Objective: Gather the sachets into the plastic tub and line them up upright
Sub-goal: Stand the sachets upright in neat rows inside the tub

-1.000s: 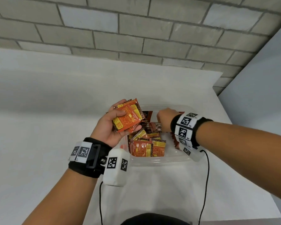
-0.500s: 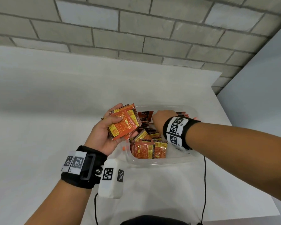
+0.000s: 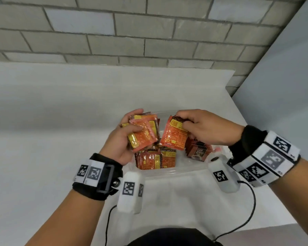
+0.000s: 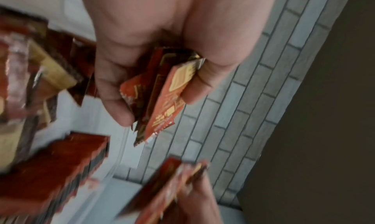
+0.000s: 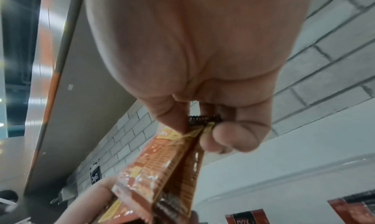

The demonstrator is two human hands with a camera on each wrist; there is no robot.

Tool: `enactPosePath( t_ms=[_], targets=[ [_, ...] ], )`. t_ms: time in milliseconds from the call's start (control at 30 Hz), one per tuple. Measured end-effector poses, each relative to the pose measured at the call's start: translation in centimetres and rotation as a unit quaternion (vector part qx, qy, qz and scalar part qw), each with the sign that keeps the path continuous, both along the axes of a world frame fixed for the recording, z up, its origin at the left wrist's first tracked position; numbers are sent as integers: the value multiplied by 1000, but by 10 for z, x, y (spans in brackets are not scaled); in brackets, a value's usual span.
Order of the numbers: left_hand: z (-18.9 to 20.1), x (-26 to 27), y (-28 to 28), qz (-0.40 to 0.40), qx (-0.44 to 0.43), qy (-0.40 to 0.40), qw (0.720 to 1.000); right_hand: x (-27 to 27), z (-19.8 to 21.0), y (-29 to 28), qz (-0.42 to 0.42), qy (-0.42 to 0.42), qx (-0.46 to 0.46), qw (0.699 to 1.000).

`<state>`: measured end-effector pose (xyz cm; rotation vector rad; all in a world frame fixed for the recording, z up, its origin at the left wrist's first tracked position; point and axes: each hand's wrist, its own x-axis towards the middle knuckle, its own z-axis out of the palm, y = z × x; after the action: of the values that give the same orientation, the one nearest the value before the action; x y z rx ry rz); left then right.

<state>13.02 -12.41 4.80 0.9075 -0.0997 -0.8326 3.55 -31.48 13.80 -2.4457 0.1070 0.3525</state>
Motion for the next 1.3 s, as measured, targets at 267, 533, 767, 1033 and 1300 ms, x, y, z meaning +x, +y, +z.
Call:
enactPosePath(
  t_ms=[267, 533, 767, 1033, 1300],
  targets=[
    [-1, -31, -41, -108, -84, 88, 987, -4, -34, 9, -89, -176, 9, 980],
    [4, -32, -51, -42, -73, 31, 996, -8, -48, 6, -194, -202, 92, 956],
    [2, -36, -48, -23, -102, 39, 994, -10, -47, -2, -214, -173, 286, 918],
    [2, -39, -47, 5, -34, -38, 999, -17, -53, -10, -273, -150, 403, 861],
    [2, -32, -51, 12, -38, -20, 999, -15, -57, -14, -291, -161, 391, 858]
  ],
)
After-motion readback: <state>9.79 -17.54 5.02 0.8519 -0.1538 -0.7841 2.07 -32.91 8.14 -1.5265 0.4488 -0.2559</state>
